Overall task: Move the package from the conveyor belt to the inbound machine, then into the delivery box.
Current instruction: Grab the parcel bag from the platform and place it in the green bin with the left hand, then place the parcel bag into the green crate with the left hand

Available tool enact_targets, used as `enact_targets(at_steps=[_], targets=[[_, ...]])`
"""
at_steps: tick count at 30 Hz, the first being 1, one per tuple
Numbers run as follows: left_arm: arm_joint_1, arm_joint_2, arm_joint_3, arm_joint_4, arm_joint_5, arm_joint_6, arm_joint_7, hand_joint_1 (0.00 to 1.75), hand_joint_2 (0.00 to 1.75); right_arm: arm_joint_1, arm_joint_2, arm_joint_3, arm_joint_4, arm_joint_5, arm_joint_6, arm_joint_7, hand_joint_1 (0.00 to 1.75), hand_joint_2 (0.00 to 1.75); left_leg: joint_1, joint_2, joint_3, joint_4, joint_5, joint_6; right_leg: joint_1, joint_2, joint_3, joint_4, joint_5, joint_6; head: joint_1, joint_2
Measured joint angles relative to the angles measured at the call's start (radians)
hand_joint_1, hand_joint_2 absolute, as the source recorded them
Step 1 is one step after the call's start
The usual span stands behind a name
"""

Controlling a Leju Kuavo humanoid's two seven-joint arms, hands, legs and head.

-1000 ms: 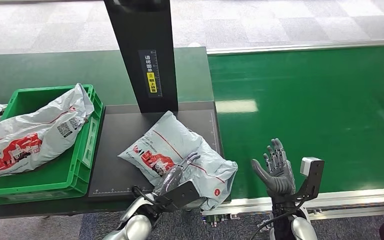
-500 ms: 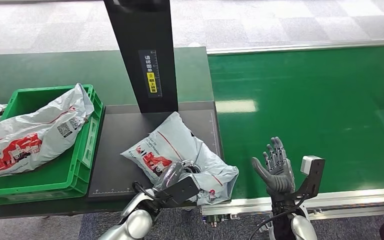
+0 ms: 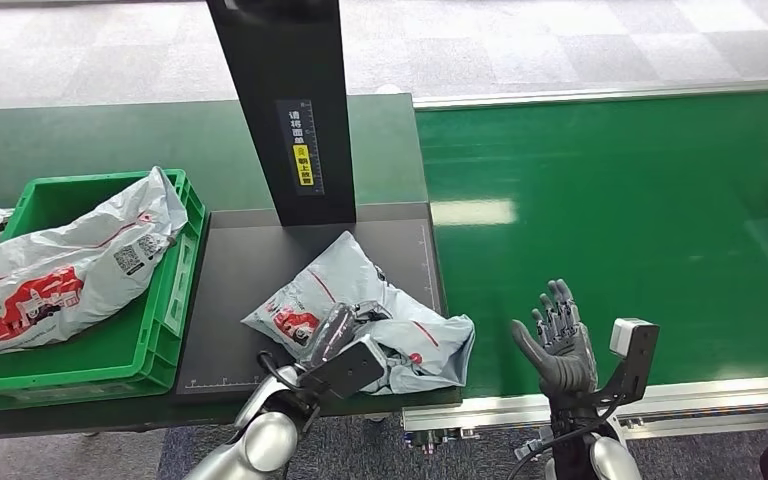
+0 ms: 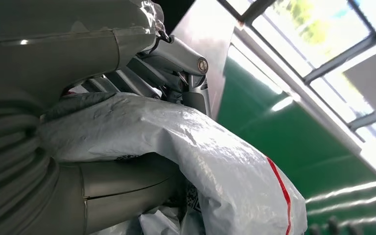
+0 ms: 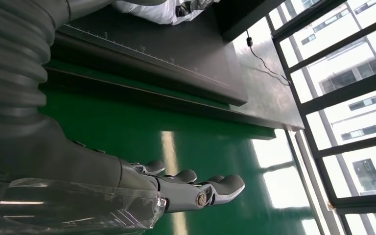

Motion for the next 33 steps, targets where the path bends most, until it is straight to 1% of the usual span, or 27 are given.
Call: enact_targets(at_steps=[4,12,19,23,27,30,33], targets=[[0.034,0.027,0.029,-0.154,-0.02,0.063,-0.015,1.75,1.75,0.009,0.0,0.0,-0.002,0.005,0.001,-0.011,0.0,1.75,0.0,0.0,0.0,0.0,0.0,0.0,0.0,0.0,0.0,0.0,0.0,0.0,0.0,0.0],[0.101,0.085,0.096,-0.474,-0.055,0.181,-0.077,1.75,1.75,0.014,-0.001,0.0,-0.002,0.012,0.02,-0.027,0.0,1.75,0.0,0.0,0.0,0.0,0.0,0.0,0.0,0.0,0.0,0.0,0.0,0.0,0.0,0.0],[0.125,0.125,0.169,-0.695,-0.096,0.312,-0.099,1.75,1.75,0.013,-0.001,0.0,-0.002,0.031,0.048,-0.027,0.0,1.75,0.0,0.0,0.0,0.0,0.0,0.0,0.0,0.0,0.0,0.0,0.0,0.0,0.0,0.0],[0.127,0.141,0.23,-0.781,-0.089,0.358,-0.113,1.75,1.75,0.007,0.001,0.001,-0.001,0.035,0.068,-0.028,0.0,1.75,0.0,0.0,0.0,0.0,0.0,0.0,0.0,0.0,0.0,0.0,0.0,0.0,0.0,0.0],[0.119,0.154,0.288,-0.834,-0.07,0.396,-0.133,1.75,1.75,-0.007,0.012,0.001,0.001,0.049,0.077,-0.029,0.0,1.75,0.0,0.0,0.0,0.0,0.0,0.0,0.0,0.0,0.0,0.0,0.0,0.0,0.0,0.0],[0.096,0.166,0.339,-0.858,-0.042,0.418,-0.137,1.75,1.75,-0.013,0.021,0.001,0.002,0.058,0.079,-0.028,0.0,1.75,0.0,0.0,0.0,0.0,0.0,0.0,0.0,0.0,0.0,0.0,0.0,0.0,0.0,0.0],[0.056,0.18,0.401,-0.861,-0.006,0.425,-0.133,1.75,1.75,-0.015,0.024,0.001,0.004,0.063,0.08,-0.027,0.0,1.75,0.0,0.0,0.0,0.0,0.0,0.0,0.0,0.0,0.0,0.0,0.0,0.0,0.0,0.0]])
